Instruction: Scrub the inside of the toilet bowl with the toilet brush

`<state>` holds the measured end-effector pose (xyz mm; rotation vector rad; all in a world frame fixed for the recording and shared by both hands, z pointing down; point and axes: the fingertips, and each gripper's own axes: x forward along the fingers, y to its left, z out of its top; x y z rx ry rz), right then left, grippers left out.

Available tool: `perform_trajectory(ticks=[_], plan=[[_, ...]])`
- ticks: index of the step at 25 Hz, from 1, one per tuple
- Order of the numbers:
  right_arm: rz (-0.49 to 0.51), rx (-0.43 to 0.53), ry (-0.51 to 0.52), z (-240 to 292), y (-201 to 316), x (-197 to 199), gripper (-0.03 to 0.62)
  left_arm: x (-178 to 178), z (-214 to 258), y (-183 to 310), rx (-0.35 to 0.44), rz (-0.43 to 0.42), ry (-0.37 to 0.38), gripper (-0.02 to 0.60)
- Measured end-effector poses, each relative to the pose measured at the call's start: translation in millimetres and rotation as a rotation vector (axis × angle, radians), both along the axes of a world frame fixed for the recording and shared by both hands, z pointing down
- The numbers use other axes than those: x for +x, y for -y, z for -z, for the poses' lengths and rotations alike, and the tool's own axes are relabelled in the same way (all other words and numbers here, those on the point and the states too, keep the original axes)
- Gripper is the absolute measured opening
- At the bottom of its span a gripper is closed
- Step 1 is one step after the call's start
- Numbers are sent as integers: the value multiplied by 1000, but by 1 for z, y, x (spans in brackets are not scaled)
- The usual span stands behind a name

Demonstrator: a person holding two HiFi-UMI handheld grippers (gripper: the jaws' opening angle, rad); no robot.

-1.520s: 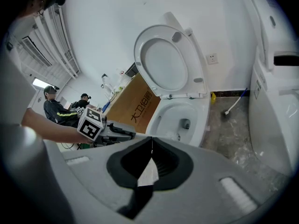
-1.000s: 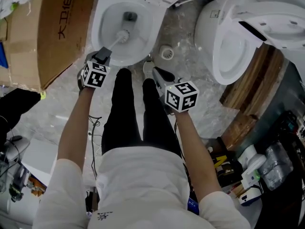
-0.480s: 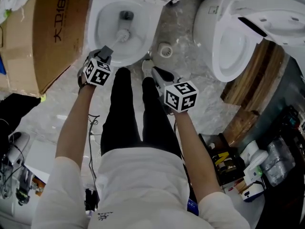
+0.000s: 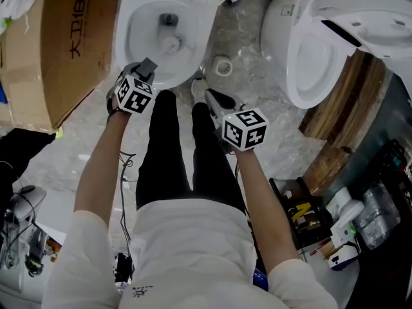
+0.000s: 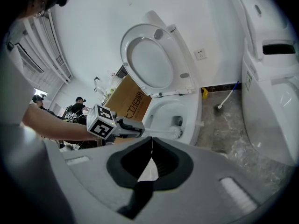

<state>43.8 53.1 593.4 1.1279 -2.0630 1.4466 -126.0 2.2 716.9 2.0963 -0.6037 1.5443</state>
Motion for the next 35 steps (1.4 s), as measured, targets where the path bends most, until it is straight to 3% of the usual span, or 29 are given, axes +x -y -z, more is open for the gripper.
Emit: perform_trajectory(ticks=[6,18,29,35], plan=[[-15,-2,0,0,0,5,0,21,6,16,28,-38,-24,149],[-30,-12,2,-3,6,3,2,48,18,76,85,-24,-65,149],[-42,-11,-2,-3,17,-1,2,24,27,116,114,2,-64,149],[-33,-12,-4,-3,19,-10,2,-3,33,133,125,65,-64,148]])
